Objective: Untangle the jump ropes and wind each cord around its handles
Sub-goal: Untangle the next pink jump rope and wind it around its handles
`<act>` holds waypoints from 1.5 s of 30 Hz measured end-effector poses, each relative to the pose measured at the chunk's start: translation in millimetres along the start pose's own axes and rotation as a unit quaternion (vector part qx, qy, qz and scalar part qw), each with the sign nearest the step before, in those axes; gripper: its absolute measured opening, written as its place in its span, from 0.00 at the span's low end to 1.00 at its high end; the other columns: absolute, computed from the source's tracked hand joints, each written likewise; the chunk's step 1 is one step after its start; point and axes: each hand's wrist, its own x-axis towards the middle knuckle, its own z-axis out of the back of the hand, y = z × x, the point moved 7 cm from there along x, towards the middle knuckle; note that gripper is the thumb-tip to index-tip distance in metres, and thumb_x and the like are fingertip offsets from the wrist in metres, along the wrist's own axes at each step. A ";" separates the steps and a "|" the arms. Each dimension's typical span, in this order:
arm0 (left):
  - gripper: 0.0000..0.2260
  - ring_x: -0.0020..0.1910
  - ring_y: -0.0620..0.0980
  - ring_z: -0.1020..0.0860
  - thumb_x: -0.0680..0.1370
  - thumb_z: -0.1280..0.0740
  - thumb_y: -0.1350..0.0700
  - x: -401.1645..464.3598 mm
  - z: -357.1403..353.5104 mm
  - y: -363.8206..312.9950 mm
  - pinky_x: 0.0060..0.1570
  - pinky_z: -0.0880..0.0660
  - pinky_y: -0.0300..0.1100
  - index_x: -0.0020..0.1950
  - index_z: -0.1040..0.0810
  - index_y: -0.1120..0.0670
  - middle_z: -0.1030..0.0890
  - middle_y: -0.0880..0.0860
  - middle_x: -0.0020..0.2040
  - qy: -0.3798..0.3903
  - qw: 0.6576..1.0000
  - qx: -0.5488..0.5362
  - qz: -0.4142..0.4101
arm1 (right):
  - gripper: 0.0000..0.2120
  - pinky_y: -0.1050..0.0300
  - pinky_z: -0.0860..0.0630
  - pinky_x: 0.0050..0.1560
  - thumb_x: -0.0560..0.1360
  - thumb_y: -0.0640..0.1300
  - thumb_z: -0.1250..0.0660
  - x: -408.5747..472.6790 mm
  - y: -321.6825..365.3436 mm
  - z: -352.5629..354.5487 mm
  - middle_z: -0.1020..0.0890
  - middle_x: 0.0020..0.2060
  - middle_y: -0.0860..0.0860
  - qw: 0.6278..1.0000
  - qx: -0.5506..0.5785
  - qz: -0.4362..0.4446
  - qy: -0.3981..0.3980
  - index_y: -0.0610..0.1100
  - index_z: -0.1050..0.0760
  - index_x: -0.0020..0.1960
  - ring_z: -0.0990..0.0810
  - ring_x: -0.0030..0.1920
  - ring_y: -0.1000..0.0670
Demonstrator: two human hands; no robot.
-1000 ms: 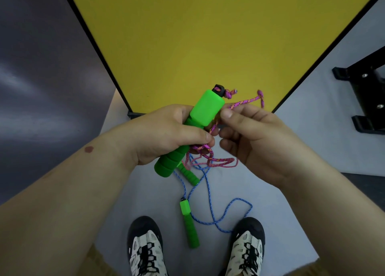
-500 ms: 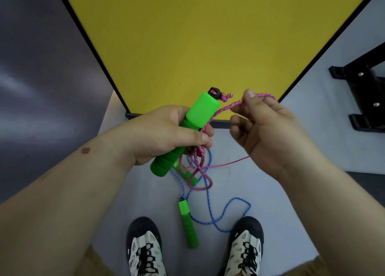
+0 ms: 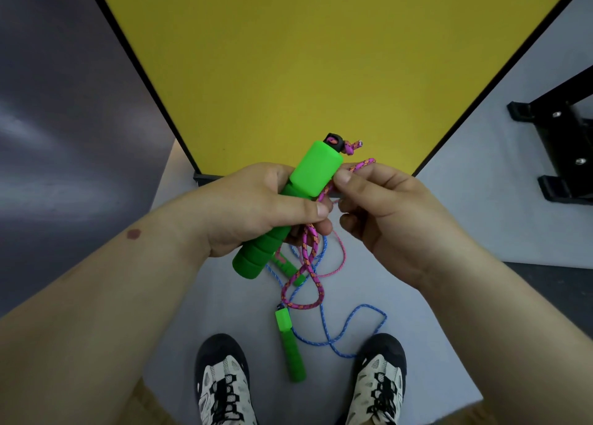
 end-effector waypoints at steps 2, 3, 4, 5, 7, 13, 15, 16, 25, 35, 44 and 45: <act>0.03 0.44 0.52 0.21 0.78 0.29 0.60 -0.8 1.0 -1.2 0.40 0.23 0.37 0.50 0.21 0.57 0.14 0.53 0.43 -0.006 1.000 -0.001 0.000 | 0.03 0.59 0.29 0.36 0.74 0.43 0.28 1.3 4.6 4.4 0.21 0.42 0.45 0.999 0.024 0.015 -0.020 0.46 0.19 0.42 0.26 0.34 0.53; 0.03 0.43 0.52 0.22 0.78 0.30 0.60 -1.0 2.2 -1.9 0.39 0.23 0.36 0.50 0.21 0.57 0.14 0.53 0.43 -0.011 1.000 0.000 0.000 | 0.02 0.59 0.28 0.36 0.75 0.43 0.28 2.2 7.2 8.4 0.20 0.41 0.47 0.998 0.035 0.023 -0.038 0.46 0.19 0.43 0.26 0.34 0.53; 0.03 0.42 0.51 0.22 0.78 0.31 0.61 -0.9 3.5 -2.5 0.38 0.24 0.35 0.51 0.21 0.58 0.14 0.53 0.43 -0.016 1.000 0.001 -0.002 | 0.02 0.59 0.27 0.36 0.75 0.43 0.28 3.0 9.7 12.5 0.20 0.40 0.48 0.997 0.043 0.030 -0.057 0.46 0.19 0.43 0.25 0.34 0.53; 0.04 0.41 0.50 0.22 0.78 0.31 0.61 -1.0 4.7 -3.1 0.37 0.24 0.35 0.51 0.21 0.59 0.14 0.53 0.43 -0.020 1.000 0.001 -0.004 | 0.02 0.59 0.27 0.36 0.75 0.43 0.28 3.6 11.2 15.9 0.19 0.40 0.49 0.995 0.049 0.035 -0.074 0.46 0.19 0.44 0.25 0.34 0.53; 0.03 0.41 0.49 0.22 0.78 0.32 0.61 -0.6 5.2 -4.0 0.38 0.24 0.34 0.52 0.21 0.59 0.15 0.52 0.43 -0.022 1.000 0.005 -0.007 | 0.03 0.59 0.26 0.35 0.75 0.44 0.27 3.7 11.0 18.6 0.20 0.41 0.48 0.994 0.058 0.039 -0.090 0.45 0.20 0.45 0.25 0.33 0.53; 0.01 0.42 0.52 0.23 0.78 0.31 0.62 0.1 4.7 -2.1 0.40 0.25 0.39 0.48 0.21 0.57 0.15 0.51 0.41 -0.025 0.999 0.020 -0.011 | 0.10 0.59 0.26 0.36 0.69 0.46 0.27 0.0 1.3 -0.9 0.20 0.38 0.49 0.999 0.033 -0.004 -0.003 0.43 0.19 0.49 0.24 0.32 0.54; 0.02 0.42 0.51 0.22 0.77 0.29 0.60 0.7 4.8 -2.0 0.40 0.25 0.39 0.48 0.20 0.56 0.15 0.51 0.42 -0.021 1.000 0.012 -0.014 | 0.10 0.60 0.26 0.35 0.68 0.44 0.27 -0.7 -0.1 -3.7 0.19 0.36 0.48 1.000 -0.002 -0.007 0.010 0.41 0.19 0.48 0.24 0.33 0.54; 0.04 0.42 0.51 0.22 0.75 0.28 0.57 1.3 4.6 -1.1 0.42 0.24 0.40 0.48 0.20 0.56 0.15 0.51 0.42 -0.017 1.000 0.008 -0.014 | 0.09 0.60 0.26 0.34 0.69 0.43 0.27 -0.2 1.1 -2.4 0.19 0.36 0.48 1.000 -0.007 0.002 0.003 0.40 0.19 0.47 0.24 0.33 0.53; 0.06 0.45 0.55 0.21 0.71 0.30 0.57 2.2 0.6 -0.4 0.49 0.23 0.50 0.47 0.20 0.54 0.15 0.53 0.42 0.003 1.000 0.004 -0.016 | 0.02 0.61 0.23 0.36 0.77 0.40 0.29 2.3 19.2 22.7 0.17 0.38 0.49 0.989 0.076 0.071 -0.108 0.42 0.20 0.46 0.22 0.33 0.54; 0.08 0.45 0.58 0.19 0.71 0.30 0.59 2.4 -0.3 2.2 0.42 0.22 0.47 0.50 0.21 0.59 0.17 0.58 0.43 0.006 1.000 -0.020 -0.005 | 0.06 0.62 0.23 0.35 0.68 0.43 0.28 1.3 3.9 0.1 0.19 0.33 0.46 1.000 0.019 -0.002 -0.001 0.42 0.18 0.44 0.22 0.34 0.53; 0.06 0.44 0.54 0.16 0.70 0.29 0.60 -2.5 -3.4 -3.0 0.56 0.23 0.58 0.42 0.16 0.50 0.16 0.56 0.42 0.019 1.000 -0.004 -0.002 | 0.04 0.62 0.22 0.38 0.77 0.38 0.30 3.0 19.0 20.2 0.18 0.38 0.49 0.989 0.078 0.078 -0.095 0.41 0.19 0.44 0.22 0.35 0.53; 0.05 0.45 0.54 0.17 0.70 0.29 0.60 -2.5 -3.6 -2.8 0.56 0.23 0.58 0.42 0.16 0.51 0.16 0.56 0.42 0.018 1.000 0.003 -0.002 | 0.04 0.62 0.22 0.38 0.77 0.39 0.30 3.3 17.5 20.6 0.18 0.37 0.49 0.989 0.083 0.072 -0.100 0.41 0.19 0.44 0.21 0.35 0.53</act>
